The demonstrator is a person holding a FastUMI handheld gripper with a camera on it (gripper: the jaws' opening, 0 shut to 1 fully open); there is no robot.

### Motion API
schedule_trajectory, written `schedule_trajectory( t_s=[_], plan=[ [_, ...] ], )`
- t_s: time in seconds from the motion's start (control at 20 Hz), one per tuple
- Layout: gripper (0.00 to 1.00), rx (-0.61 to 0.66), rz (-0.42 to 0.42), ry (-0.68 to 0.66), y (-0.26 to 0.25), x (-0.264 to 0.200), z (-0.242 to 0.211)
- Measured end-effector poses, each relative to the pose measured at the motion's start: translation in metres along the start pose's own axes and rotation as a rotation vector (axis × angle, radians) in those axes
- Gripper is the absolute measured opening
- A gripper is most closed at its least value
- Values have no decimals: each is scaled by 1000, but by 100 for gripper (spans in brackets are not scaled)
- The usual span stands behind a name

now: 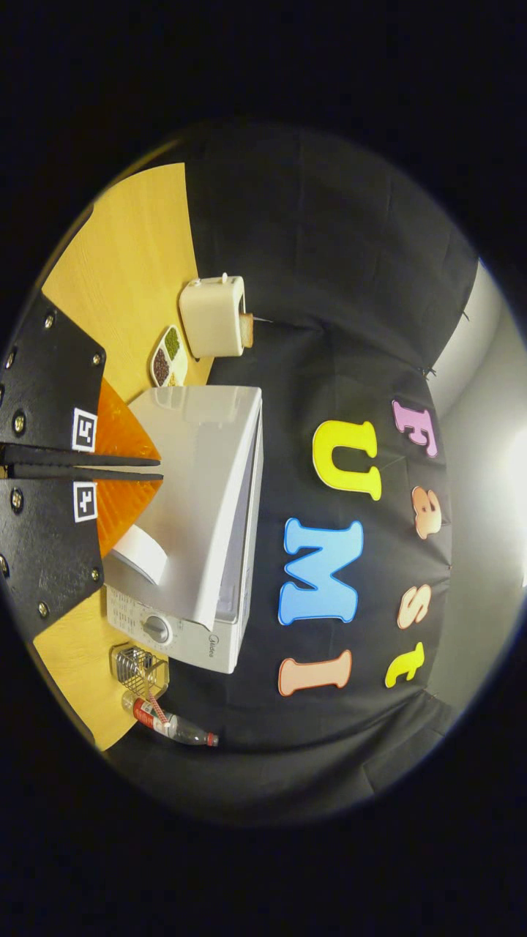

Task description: Open the microwave, put the food inside, and close the microwave door.

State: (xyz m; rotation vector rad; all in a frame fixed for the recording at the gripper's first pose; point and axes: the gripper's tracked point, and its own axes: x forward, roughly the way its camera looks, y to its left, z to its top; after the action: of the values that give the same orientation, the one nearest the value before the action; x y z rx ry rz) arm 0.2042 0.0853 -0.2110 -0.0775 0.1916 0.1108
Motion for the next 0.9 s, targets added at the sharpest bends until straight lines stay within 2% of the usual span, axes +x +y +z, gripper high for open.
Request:
schedule_trajectory(
  t_s=[0.45,0.9],
  plan=[
    [1,13,-123,50,-61,60,-22],
    [1,-8,-195,60,-94,108,-30]
  ],
)
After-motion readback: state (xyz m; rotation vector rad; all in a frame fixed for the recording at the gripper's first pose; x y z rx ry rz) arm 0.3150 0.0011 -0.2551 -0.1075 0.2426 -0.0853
